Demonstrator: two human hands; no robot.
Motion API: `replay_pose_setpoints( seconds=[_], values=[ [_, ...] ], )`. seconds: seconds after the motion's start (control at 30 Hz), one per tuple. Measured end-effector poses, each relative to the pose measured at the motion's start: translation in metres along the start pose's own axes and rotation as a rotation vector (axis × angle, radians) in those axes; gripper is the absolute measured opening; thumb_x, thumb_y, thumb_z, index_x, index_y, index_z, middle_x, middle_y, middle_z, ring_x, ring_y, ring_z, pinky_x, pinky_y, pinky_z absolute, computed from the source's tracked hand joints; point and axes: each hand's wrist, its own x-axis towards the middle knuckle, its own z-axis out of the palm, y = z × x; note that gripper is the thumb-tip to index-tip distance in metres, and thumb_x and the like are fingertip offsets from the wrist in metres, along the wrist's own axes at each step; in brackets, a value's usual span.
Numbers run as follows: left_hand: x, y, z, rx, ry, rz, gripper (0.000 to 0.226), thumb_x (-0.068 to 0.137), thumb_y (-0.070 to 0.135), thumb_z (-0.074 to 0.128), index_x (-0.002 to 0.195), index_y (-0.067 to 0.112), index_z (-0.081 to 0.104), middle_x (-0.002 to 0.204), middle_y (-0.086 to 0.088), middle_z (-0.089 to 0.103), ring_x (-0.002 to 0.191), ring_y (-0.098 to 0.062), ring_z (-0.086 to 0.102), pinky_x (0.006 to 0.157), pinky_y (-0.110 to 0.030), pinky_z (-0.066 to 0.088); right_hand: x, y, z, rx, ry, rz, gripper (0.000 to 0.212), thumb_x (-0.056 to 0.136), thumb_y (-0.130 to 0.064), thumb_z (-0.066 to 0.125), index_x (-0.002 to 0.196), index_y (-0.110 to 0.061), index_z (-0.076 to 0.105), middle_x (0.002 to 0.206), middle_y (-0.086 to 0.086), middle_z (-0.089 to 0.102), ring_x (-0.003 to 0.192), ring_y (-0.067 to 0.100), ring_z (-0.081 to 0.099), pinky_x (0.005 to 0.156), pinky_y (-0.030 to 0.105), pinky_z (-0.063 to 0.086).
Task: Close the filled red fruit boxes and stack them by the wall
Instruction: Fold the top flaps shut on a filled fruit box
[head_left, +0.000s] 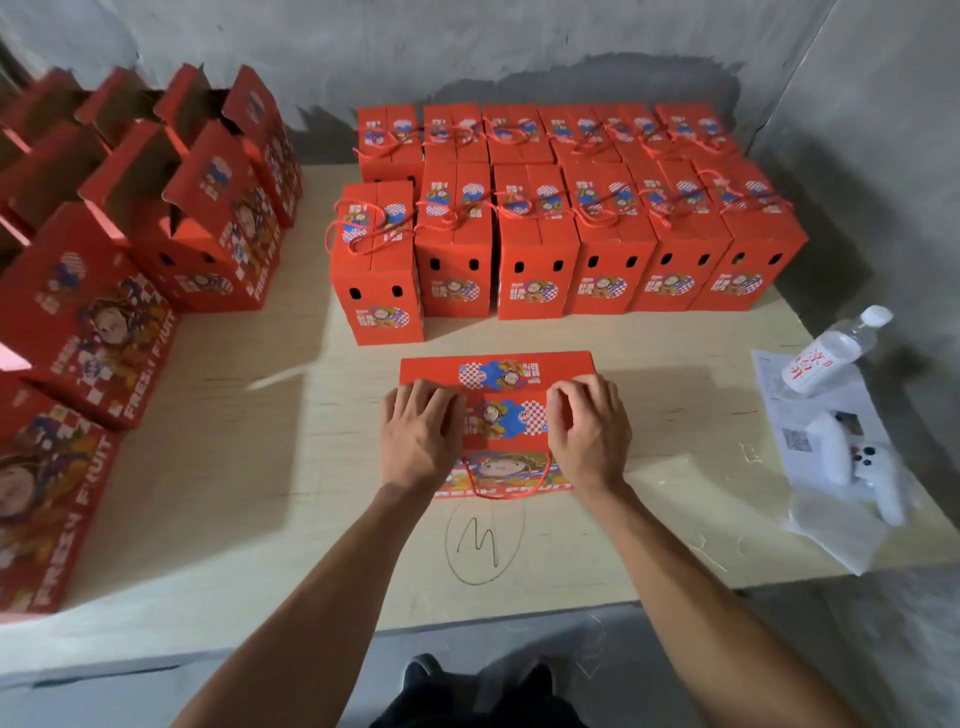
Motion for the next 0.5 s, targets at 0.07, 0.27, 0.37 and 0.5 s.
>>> replay_pose_setpoints(
  seconds=[0.07, 0.27, 0.37, 0.5],
  values=[
    [0.003, -0.001, -0.001, -0.026, -0.032, -0.025, 0.02, 0.102, 0.034, 0.06, 0.098, 0.018, 0.069, 0.098, 0.0, 0.063, 0.088, -0.023, 0.055, 0.084, -0.039, 0.044, 0.003, -0.003, -0.001, -0.007, -0.003, 0.053, 0.027, 0.103, -0.037, 0.06, 0.09, -0.016, 0.071, 0.097, 0.0, 0.064, 0.088, 0.024, 0.058, 0.075, 0.042, 0.05],
    [0.026, 0.009, -0.001, 0.085, -0.26, -0.144, 0.038, 0.104, 0.054, 0.043, 0.099, 0.022, 0.062, 0.097, 0.002, 0.061, 0.089, -0.021, 0.051, 0.083, -0.037, 0.041, 0.033, 0.0, -0.001, -0.075, -0.227, -0.029, 0.047, 0.096, -0.056, 0.065, 0.077, -0.013, 0.066, 0.098, -0.001, 0.065, 0.09, 0.021, 0.058, 0.088, 0.04, 0.047],
    [0.032, 0.011, 0.0, 0.131, -0.334, -0.144, 0.037, 0.106, 0.051, 0.037, 0.107, 0.02, 0.058, 0.102, -0.001, 0.061, 0.091, -0.022, 0.049, 0.085, -0.04, 0.041, 0.044, 0.0, 0.003, -0.083, -0.292, -0.11, 0.04, 0.098, -0.047, 0.063, 0.084, -0.011, 0.072, 0.11, 0.0, 0.069, 0.097, 0.023, 0.062, 0.089, 0.044, 0.048],
    [0.039, 0.013, 0.001, 0.178, -0.393, -0.056, 0.03, 0.108, 0.039, 0.034, 0.106, 0.016, 0.053, 0.101, -0.005, 0.06, 0.09, -0.026, 0.049, 0.08, -0.041, 0.038, 0.053, -0.009, 0.01, -0.15, -0.433, -0.172, 0.032, 0.103, -0.032, 0.046, 0.1, -0.011, 0.071, 0.129, 0.004, 0.064, 0.115, 0.027, 0.06, 0.098, 0.047, 0.044]
  ],
)
